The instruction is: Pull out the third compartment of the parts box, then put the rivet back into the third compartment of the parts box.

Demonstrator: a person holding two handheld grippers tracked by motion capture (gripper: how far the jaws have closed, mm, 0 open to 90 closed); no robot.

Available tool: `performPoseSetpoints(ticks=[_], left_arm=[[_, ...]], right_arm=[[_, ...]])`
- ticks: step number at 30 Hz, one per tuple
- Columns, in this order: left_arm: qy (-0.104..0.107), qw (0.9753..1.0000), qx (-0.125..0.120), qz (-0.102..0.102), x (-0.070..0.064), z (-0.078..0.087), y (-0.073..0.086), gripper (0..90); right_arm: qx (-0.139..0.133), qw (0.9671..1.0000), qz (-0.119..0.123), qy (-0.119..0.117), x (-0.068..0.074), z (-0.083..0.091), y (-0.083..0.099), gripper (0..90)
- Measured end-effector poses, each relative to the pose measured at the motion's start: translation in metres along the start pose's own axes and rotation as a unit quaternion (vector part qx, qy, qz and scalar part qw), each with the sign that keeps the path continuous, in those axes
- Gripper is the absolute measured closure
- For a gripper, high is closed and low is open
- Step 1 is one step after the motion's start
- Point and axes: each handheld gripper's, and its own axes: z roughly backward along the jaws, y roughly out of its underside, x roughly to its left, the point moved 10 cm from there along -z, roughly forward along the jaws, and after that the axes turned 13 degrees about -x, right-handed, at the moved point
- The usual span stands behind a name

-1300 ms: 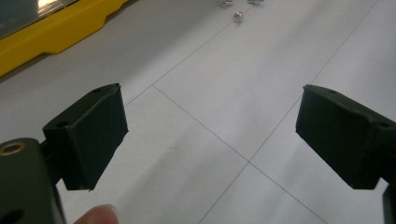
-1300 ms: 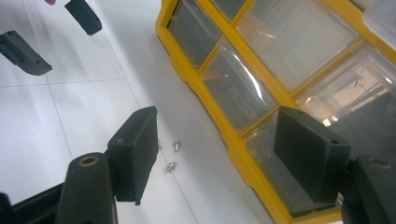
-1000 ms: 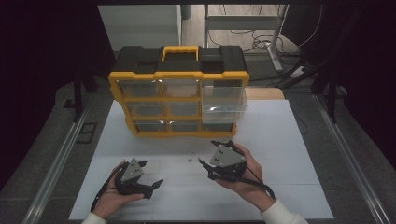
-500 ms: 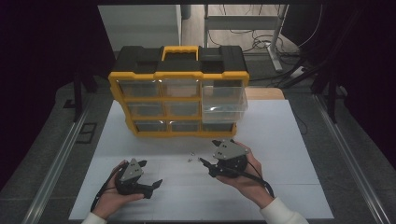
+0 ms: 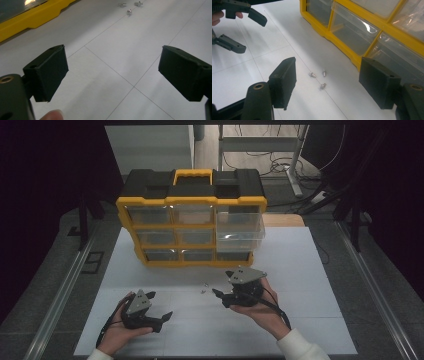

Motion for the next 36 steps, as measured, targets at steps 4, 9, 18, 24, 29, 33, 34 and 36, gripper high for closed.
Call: performPoseSetpoints(ticks=[4, 9, 18, 24, 29, 33, 34, 36], left_arm=[[0.002, 1.0000, -0.002, 0.004, 0.000, -0.001, -0.001, 9.4], [0.003, 1.0000, -0.001, 0.001, 0.000, -0.001, -0.001, 9.4], [0.001, 0.9999, -0.006, 0.009, -0.001, 0.000, -0.003, 9.4], [0.001, 0.9999, -0.007, 0.008, -0.002, 0.000, -0.003, 9.3], [-0.003, 0.9999, -0.012, 0.012, 0.000, 0.001, -0.004, 9.3], [-0.005, 0.9998, -0.011, 0.014, 0.003, 0.002, -0.004, 9.3], [-0.007, 0.9997, -0.014, 0.016, 0.004, 0.002, -0.004, 9.4], [-0.007, 0.9996, -0.016, 0.020, 0.004, 0.003, -0.005, 9.4]], right_arm=[[0.005, 1.0000, -0.007, 0.002, -0.002, -0.001, 0.001, 30.3], [0.014, 0.9996, -0.023, 0.004, -0.004, -0.001, 0.005, 30.3], [0.027, 0.9988, -0.040, -0.008, -0.004, -0.008, 0.011, 30.4], [0.038, 0.9974, -0.058, -0.020, -0.003, -0.015, 0.015, 30.2], [0.047, 0.9969, -0.058, -0.026, -0.004, -0.022, 0.019, 30.1], [0.052, 0.9965, -0.059, -0.030, -0.003, -0.028, 0.021, 30.1], [0.053, 0.9964, -0.059, -0.030, -0.003, -0.030, 0.021, 30.0], [0.055, 0.9960, -0.061, -0.033, -0.003, -0.033, 0.022, 29.9]])
